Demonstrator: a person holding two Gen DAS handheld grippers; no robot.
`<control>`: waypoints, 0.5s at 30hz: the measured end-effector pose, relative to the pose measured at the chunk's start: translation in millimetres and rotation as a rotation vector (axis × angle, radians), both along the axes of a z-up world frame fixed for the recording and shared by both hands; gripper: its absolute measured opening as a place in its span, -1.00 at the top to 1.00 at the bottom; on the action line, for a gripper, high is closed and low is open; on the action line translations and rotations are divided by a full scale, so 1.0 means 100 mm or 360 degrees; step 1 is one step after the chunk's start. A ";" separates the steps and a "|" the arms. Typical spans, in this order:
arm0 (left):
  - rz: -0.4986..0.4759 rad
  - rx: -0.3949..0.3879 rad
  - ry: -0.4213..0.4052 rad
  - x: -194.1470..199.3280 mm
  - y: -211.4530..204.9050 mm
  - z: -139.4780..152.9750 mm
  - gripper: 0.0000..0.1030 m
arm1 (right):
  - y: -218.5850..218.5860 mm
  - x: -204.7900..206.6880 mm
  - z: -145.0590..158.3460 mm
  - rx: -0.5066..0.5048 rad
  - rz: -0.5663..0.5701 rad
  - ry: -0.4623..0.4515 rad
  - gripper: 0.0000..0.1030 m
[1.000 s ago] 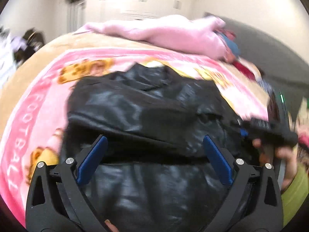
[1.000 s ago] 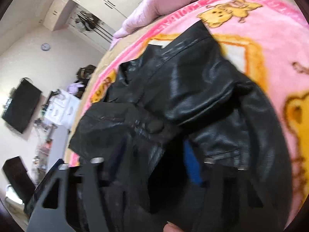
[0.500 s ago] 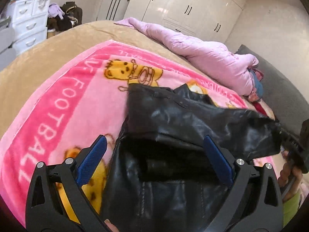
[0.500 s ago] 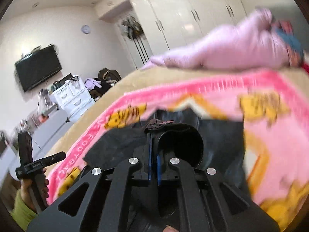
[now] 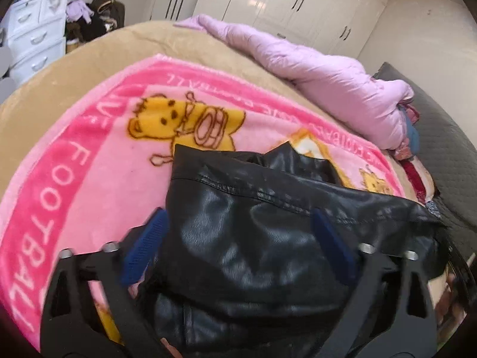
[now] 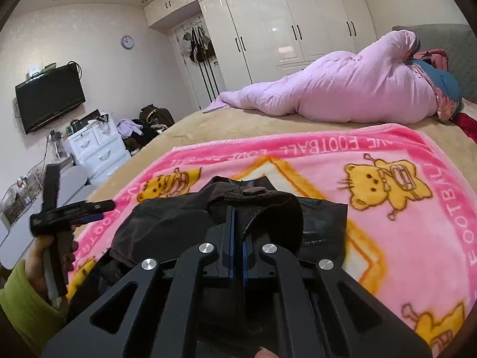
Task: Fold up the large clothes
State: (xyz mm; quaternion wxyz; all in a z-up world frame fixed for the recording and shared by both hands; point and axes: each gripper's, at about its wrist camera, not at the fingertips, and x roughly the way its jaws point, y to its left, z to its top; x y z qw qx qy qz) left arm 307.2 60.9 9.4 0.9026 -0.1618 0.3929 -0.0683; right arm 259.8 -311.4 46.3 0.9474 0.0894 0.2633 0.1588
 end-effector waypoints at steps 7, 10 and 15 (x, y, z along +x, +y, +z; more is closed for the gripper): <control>-0.0061 0.0097 0.0123 0.25 -0.16 -0.25 0.36 | 0.01 0.01 -0.10 -0.0068 -0.0040 0.0038 0.94; -0.0088 0.0146 0.0176 0.26 -0.22 -0.38 0.37 | 0.00 0.05 -0.17 -0.0090 -0.0069 0.0076 0.94; -0.0122 0.0219 0.0229 0.26 -0.31 -0.60 0.37 | -0.01 0.13 -0.30 -0.0115 -0.0108 0.0168 0.93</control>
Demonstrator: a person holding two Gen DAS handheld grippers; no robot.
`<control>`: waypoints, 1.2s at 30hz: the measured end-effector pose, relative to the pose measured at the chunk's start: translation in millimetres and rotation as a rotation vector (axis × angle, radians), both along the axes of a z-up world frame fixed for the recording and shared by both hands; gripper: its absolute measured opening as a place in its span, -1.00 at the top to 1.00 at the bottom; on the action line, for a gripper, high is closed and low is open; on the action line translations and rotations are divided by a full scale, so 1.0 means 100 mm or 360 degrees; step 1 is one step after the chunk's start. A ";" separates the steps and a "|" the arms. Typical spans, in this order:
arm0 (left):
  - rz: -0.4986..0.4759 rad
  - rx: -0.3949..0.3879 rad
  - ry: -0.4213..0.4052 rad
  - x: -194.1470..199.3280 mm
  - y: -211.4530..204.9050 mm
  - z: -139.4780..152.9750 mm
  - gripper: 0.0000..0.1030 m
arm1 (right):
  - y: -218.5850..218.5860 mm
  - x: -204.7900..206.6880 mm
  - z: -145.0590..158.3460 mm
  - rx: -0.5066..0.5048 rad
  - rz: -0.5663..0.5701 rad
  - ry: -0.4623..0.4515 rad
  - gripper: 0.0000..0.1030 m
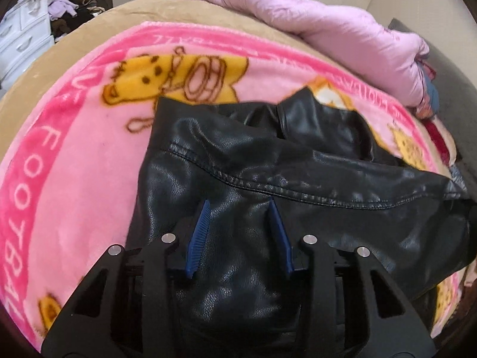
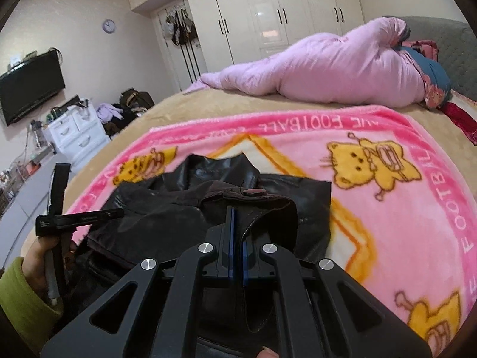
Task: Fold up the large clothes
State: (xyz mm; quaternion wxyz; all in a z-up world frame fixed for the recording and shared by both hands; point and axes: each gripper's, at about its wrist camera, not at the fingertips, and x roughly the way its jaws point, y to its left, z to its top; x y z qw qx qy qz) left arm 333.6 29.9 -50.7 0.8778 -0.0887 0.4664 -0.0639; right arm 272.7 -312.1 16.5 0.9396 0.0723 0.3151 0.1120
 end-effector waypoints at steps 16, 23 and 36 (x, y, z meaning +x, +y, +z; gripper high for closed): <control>-0.0075 -0.0020 -0.0068 -0.19 -0.11 0.10 0.37 | -0.45 -0.03 -0.05 0.0150 -0.0254 0.0092 0.35; -0.0234 0.0027 -0.0125 -0.42 -0.42 0.24 0.37 | -0.28 -0.01 0.03 0.0084 -0.0152 0.0011 0.66; -0.0298 0.0189 -0.0035 -0.55 -0.66 -0.07 0.37 | 0.23 0.26 -0.20 -0.0048 0.0023 0.0118 0.65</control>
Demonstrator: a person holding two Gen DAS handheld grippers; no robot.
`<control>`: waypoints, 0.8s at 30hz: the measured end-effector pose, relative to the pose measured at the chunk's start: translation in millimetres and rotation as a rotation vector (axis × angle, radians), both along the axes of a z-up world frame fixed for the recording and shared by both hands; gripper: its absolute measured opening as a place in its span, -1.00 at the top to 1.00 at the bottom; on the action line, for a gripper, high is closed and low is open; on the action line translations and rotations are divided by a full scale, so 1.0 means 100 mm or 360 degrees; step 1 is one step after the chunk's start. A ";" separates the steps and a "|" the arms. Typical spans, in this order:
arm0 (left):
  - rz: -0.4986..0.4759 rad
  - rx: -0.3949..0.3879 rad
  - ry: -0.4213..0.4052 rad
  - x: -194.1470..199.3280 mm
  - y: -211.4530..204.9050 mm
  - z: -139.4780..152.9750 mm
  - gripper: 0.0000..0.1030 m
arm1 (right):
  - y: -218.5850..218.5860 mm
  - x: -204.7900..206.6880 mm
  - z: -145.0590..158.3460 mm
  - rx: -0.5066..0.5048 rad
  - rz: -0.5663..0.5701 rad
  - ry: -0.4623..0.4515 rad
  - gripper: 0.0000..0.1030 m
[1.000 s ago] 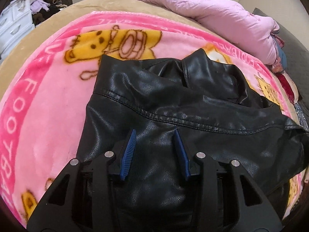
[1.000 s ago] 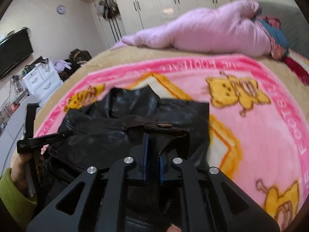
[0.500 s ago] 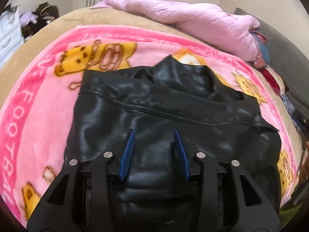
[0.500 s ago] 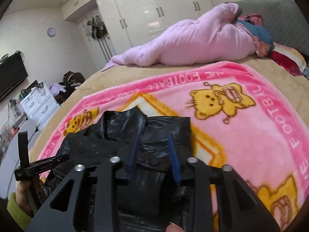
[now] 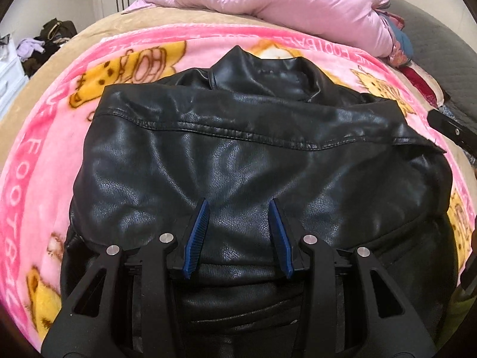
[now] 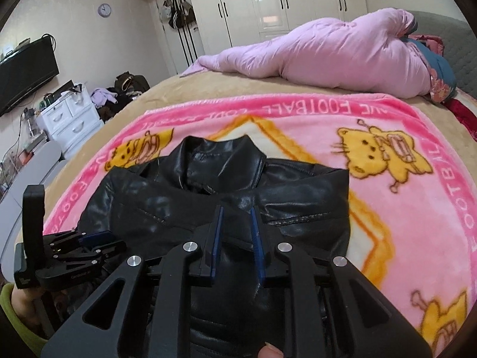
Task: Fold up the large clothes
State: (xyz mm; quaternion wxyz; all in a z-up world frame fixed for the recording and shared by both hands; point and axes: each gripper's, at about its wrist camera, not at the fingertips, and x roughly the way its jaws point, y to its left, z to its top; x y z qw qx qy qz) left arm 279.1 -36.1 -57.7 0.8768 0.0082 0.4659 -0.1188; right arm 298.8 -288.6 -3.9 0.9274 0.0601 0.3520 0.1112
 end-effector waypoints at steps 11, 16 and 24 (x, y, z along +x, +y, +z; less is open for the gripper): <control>-0.0003 -0.0023 0.0003 -0.04 0.02 -0.02 0.34 | -0.08 0.16 -0.36 -0.0040 -0.0091 0.0293 0.65; -0.0006 -0.0042 0.0004 -0.05 0.02 -0.04 0.33 | -0.15 0.19 -0.58 0.0006 -0.0114 0.0404 0.65; -0.0003 -0.0108 0.0006 -0.06 0.05 0.00 0.26 | -0.11 0.04 -0.36 0.0046 -0.0068 0.0265 0.26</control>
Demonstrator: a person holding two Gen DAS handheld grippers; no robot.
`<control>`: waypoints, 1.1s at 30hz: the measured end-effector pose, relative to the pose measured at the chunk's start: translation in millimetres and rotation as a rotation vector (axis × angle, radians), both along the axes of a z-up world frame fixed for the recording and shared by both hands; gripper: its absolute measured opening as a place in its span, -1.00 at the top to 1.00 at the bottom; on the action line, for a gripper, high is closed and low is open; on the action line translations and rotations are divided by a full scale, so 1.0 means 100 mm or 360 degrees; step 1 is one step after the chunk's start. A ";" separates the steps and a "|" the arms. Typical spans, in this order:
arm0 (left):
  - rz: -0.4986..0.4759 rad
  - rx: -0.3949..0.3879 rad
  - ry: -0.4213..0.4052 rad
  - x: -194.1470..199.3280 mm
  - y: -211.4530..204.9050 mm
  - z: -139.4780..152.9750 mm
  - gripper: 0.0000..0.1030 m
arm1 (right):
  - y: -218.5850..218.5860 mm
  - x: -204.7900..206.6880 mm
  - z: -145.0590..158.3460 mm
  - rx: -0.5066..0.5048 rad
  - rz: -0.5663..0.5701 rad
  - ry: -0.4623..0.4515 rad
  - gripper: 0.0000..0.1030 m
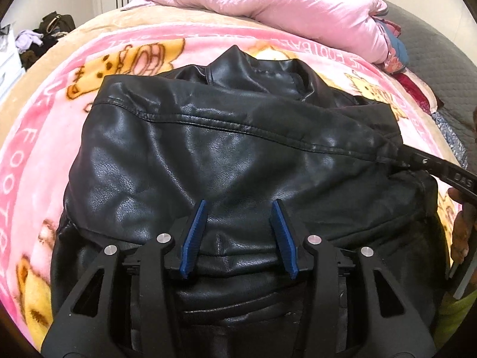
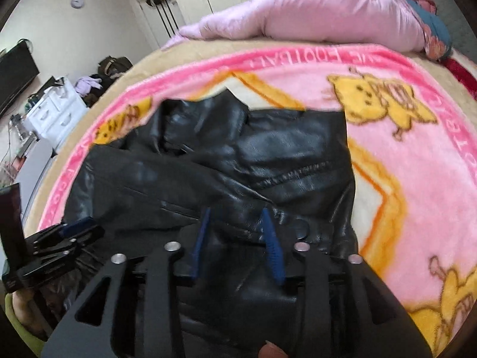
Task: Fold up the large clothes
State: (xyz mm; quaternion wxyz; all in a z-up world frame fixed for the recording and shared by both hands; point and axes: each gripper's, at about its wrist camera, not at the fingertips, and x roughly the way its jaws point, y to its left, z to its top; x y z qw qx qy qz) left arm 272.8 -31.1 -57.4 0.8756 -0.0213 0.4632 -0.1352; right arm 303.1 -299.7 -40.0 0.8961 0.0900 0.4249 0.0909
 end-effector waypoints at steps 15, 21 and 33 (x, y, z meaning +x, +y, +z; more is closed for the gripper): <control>-0.0022 -0.0035 -0.0031 -0.15 -0.08 0.11 0.14 | -0.01 -0.35 0.33 0.0043 0.0059 -0.0141 0.00; -0.0025 -0.0038 -0.0042 -0.20 -0.09 0.15 0.12 | 0.09 -0.48 0.36 0.0014 0.0109 -0.0164 0.00; -0.0029 -0.0013 -0.0078 -0.32 -0.09 0.23 -0.05 | 0.19 -0.60 0.38 -0.0001 0.0162 -0.0180 -0.09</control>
